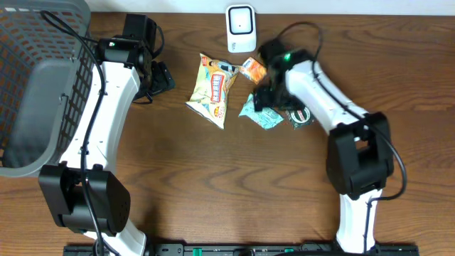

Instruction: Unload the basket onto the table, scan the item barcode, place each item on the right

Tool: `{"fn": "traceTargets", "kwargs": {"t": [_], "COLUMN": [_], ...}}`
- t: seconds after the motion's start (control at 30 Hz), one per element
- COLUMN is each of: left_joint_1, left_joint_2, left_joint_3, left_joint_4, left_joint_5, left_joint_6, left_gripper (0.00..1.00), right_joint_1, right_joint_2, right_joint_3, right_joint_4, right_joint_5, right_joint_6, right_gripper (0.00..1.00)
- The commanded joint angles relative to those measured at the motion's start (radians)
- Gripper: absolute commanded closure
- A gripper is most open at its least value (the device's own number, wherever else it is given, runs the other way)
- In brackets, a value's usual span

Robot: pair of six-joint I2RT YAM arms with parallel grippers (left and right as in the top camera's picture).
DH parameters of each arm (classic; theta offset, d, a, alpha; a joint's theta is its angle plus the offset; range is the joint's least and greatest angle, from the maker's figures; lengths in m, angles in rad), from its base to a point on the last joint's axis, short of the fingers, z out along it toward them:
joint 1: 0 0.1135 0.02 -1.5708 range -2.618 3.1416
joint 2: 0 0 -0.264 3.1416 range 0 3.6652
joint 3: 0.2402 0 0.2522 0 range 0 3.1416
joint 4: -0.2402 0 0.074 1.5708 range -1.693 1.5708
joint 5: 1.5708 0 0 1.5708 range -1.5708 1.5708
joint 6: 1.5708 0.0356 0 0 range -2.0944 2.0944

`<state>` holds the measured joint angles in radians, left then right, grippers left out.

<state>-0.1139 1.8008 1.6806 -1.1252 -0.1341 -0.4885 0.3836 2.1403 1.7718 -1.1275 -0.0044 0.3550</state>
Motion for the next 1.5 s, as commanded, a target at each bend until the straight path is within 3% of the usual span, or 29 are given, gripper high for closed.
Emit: {"fn": "traceTargets", "kwargs": {"t": [0.0, 0.13, 0.23, 0.27, 0.3, 0.5, 0.67, 0.77, 0.87, 1.0, 1.1, 1.2, 1.3, 1.37, 1.47], "left_joint_1": [0.003, 0.003, 0.003, 0.003, 0.003, 0.003, 0.003, 0.003, 0.003, 0.003, 0.003, 0.003, 0.003, 0.003, 0.003], "left_joint_2": [-0.005, -0.005, -0.005, -0.005, -0.005, -0.005, -0.005, -0.005, -0.005, -0.005, -0.005, -0.005, -0.005, -0.005, -0.005], "left_joint_3": [0.003, 0.003, 0.003, 0.003, 0.003, 0.003, 0.003, 0.003, 0.003, 0.003, 0.003, 0.003, 0.003, 0.003, 0.003], "left_joint_4": [-0.003, -0.003, -0.003, -0.003, -0.003, -0.003, -0.003, -0.003, -0.003, -0.003, -0.003, -0.003, -0.003, -0.003, -0.003], "left_joint_5": [-0.013, -0.013, -0.013, -0.013, -0.013, -0.013, -0.013, -0.013, -0.013, -0.013, -0.013, -0.013, -0.013, -0.013, -0.013], "left_joint_6": [0.017, 0.017, 0.017, 0.017, 0.017, 0.017, 0.017, 0.017, 0.017, 0.017, 0.017, 0.017, 0.017, 0.017, 0.017], "left_gripper": [0.02, 0.02, 0.02, 0.02, 0.02, 0.02, 0.02, 0.02, 0.02, 0.02, 0.02, 0.02, 0.02, 0.02, 0.02], "right_joint_1": [-0.003, 0.027, 0.061, 0.079, 0.090, 0.072, -0.003, -0.036, -0.041, -0.020, 0.005, 0.035, 0.058, 0.066, 0.070], "right_joint_2": [-0.003, -0.002, 0.000, 0.000, 0.000, 0.000, -0.002, -0.002, -0.002, -0.002, -0.002, -0.002, -0.002, -0.002, -0.001], "right_joint_3": [0.065, 0.038, -0.011, -0.046, -0.078, -0.238, -0.178, -0.081, 0.010, 0.030, 0.013, -0.023, -0.074, -0.114, -0.175], "right_joint_4": [-0.068, -0.122, -0.099, -0.063, -0.024, 0.130, 0.125, 0.144, 0.194, 0.154, 0.111, 0.114, 0.126, 0.164, 0.226], "right_joint_5": [-0.171, -0.223, -0.220, -0.194, -0.151, 0.065, 0.156, 0.108, -0.116, -0.315, -0.311, -0.195, -0.013, 0.006, 0.037], "right_joint_6": [-0.119, -0.147, -0.147, -0.142, -0.109, 0.035, 0.049, 0.047, -0.056, -0.076, -0.099, -0.102, 0.053, 0.095, 0.117], "right_gripper": [0.23, 0.66, 0.80, 0.95, 0.99, 0.98, 0.95, 0.92, 0.87, 0.85, 0.82, 0.76, 0.73, 0.73, 0.57]}}
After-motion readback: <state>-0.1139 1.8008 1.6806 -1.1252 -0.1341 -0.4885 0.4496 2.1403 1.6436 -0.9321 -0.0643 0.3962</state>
